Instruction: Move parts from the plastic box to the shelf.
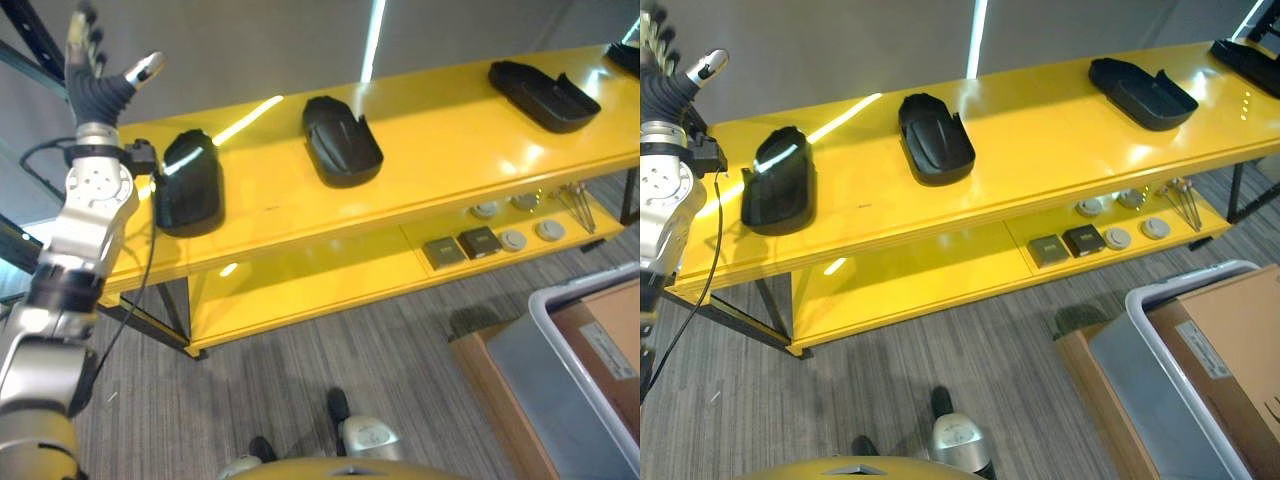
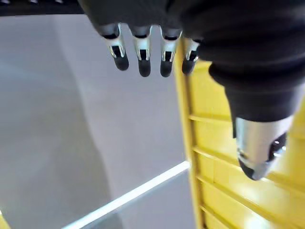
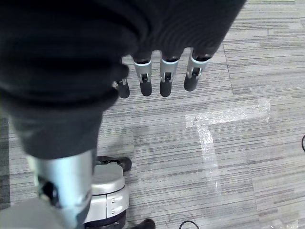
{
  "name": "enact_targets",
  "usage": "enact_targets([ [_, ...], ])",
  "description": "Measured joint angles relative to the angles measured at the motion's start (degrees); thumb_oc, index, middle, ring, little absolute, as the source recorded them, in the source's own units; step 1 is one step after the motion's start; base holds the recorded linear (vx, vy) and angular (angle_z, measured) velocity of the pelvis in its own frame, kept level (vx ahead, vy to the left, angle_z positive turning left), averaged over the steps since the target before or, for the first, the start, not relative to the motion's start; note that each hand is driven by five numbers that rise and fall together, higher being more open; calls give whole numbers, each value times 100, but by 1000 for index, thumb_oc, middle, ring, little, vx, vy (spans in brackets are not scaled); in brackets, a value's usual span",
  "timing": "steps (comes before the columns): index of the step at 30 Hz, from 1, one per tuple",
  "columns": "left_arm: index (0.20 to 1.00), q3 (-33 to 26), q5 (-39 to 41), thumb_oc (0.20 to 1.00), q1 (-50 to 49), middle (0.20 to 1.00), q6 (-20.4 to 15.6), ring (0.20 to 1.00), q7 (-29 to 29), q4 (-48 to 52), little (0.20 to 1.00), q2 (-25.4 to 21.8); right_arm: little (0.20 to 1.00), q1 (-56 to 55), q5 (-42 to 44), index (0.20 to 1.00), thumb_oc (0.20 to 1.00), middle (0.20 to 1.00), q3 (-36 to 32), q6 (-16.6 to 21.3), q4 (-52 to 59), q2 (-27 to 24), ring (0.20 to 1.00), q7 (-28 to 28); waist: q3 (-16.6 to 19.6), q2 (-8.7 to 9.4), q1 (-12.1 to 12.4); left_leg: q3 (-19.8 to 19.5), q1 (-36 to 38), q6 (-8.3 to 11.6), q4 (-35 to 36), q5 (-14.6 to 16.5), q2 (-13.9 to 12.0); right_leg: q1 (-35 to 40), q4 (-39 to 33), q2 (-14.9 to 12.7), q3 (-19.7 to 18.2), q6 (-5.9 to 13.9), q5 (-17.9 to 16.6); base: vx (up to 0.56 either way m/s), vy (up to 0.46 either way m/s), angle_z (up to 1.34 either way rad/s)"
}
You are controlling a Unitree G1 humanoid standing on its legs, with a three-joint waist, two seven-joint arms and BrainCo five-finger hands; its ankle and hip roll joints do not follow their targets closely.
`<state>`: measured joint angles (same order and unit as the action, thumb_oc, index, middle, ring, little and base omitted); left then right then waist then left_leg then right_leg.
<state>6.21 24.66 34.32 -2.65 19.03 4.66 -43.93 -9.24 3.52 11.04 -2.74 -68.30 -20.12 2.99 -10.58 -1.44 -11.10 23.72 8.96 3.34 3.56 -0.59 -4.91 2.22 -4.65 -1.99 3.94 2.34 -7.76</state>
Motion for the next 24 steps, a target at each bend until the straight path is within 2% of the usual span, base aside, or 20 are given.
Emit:
enact_targets([
  [1,784,-137,-3,784,-740,784,3,784,-341,636,784,166,1000,-143,-113,1000,1000,1000,-60,3,7,0,1000,-29,114,-55,122,-21,16,-10,67,-14,21,1,1,-4,15,9,6,-78,42,5],
  [2,200,-277,-12,200,-1085,200,10,200,-495,835,200,331,1000,-211,-160,1000,1000,1000,-69,3,59,-5,1000,-65,142,-59,174,-16,7,-12,63,-12,26,-11,-2,-13,18,16,11,-86,57,9],
  [3,200,-434,-272,200,-2449,200,55,200,-959,1085,200,970,1000,-376,-176,1000,1000,1000,-117,24,96,35,1000,-116,211,-156,288,-29,44,-30,88,4,60,17,-5,-45,29,62,45,-21,69,7],
  [5,200,-324,-410,200,-3361,200,222,200,-1266,621,200,1214,1000,-407,-176,1000,1000,1000,-191,27,92,172,1000,-196,134,-63,463,-127,1,-63,126,-17,92,8,-29,-80,111,118,97,-10,76,22],
  [7,200,-231,-474,200,-3907,200,259,200,-1320,244,200,1252,1000,-477,-174,1000,1000,1000,-330,22,97,141,1000,-290,97,-15,577,-190,-20,-92,128,-11,124,15,-25,-118,157,130,105,-4,49,22],
  [10,200,-85,-475,200,-3954,200,237,200,-1162,-64,200,1249,1000,-582,-167,1000,1000,1000,-324,-1,69,143,1000,-316,68,-48,703,-329,-62,-109,128,-40,178,61,-35,-186,278,155,116,-9,30,23],
  [16,200,308,-471,200,-3455,200,-279,200,-766,-349,200,1244,1000,-569,-149,1000,1000,1000,-198,-15,44,147,1000,-332,61,-86,714,-338,-65,-145,125,-61,206,70,-28,-217,300,163,111,5,10,4],
  [20,200,592,-464,200,-2836,200,-638,200,-672,-369,200,1301,1000,-550,-112,1000,1000,1000,-190,-24,39,137,1000,-349,56,-93,546,-339,-44,-144,128,-53,201,83,-32,-214,298,206,138,40,7,-3],
  [24,200,788,-345,200,-2157,200,-814,200,-529,-765,200,1638,1000,-511,-124,1000,1000,1000,-36,-65,41,135,1000,-348,48,-82,255,-297,19,-140,124,-50,194,105,-21,-203,276,209,139,29,-36,-6],
])
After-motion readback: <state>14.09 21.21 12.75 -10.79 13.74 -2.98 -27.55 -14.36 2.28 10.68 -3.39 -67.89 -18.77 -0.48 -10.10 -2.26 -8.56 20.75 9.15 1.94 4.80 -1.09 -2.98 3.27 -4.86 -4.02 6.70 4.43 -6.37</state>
